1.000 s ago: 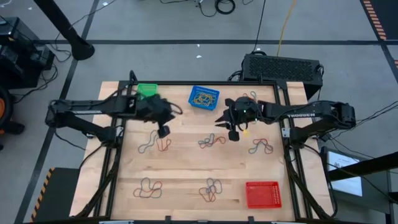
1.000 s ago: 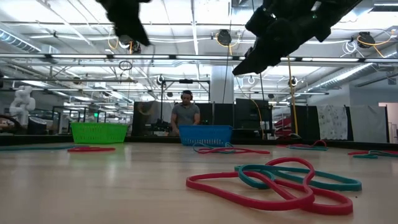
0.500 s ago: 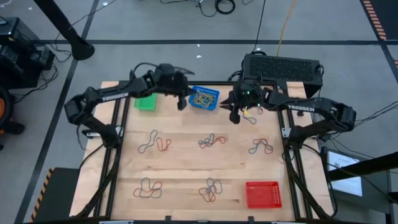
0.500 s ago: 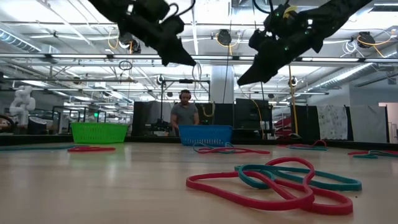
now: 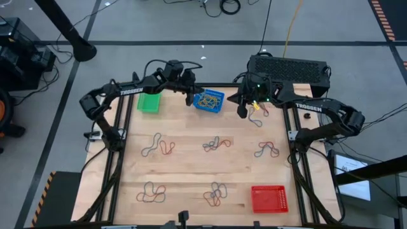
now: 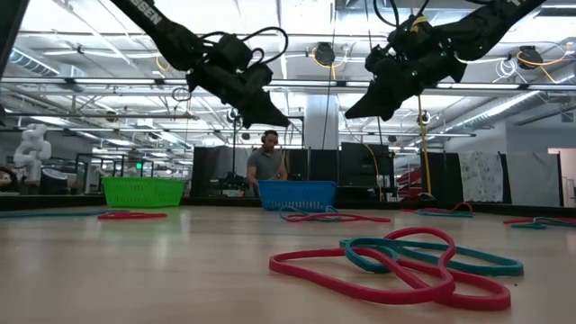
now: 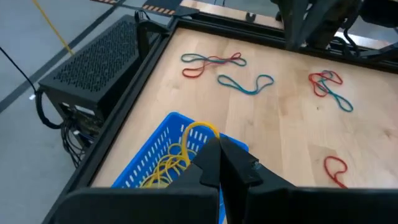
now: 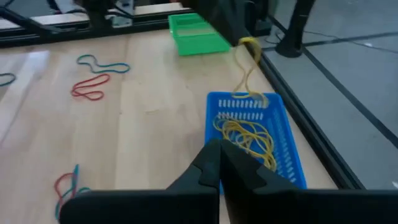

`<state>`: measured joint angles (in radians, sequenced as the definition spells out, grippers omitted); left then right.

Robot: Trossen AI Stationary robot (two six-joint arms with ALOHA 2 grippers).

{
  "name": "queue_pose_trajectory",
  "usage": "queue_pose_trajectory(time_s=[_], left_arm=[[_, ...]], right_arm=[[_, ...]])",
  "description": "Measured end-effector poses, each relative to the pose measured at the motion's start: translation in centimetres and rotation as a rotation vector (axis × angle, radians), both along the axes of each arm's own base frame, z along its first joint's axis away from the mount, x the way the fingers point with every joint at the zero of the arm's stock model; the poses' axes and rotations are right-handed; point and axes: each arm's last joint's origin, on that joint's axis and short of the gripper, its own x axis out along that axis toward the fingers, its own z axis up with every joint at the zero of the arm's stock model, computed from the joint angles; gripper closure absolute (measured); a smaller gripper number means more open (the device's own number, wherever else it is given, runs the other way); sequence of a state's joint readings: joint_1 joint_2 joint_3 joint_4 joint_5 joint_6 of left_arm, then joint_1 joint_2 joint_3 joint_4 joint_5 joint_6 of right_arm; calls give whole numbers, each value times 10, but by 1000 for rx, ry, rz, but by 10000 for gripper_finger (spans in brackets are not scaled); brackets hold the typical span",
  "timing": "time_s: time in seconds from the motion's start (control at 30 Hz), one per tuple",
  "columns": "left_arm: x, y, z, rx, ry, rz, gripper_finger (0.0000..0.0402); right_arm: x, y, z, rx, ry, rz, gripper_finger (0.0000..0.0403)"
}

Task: Sort rubber bands into baskets
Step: Put the yellow rubber band into the blue bin

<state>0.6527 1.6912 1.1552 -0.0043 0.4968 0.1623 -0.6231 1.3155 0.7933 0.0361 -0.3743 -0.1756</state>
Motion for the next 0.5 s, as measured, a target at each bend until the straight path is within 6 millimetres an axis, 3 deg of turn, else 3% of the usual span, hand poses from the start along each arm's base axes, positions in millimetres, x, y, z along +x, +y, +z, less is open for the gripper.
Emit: queue_pose_trajectory(time_s=[0.3, 0.5], left_arm=[[16, -10, 19, 38, -54, -52, 402], [24, -9, 6, 41, -22, -25, 402]], right_arm=[[-9, -13, -1, 22, 1, -67, 402], [-11, -12, -3, 32, 29, -64, 403]])
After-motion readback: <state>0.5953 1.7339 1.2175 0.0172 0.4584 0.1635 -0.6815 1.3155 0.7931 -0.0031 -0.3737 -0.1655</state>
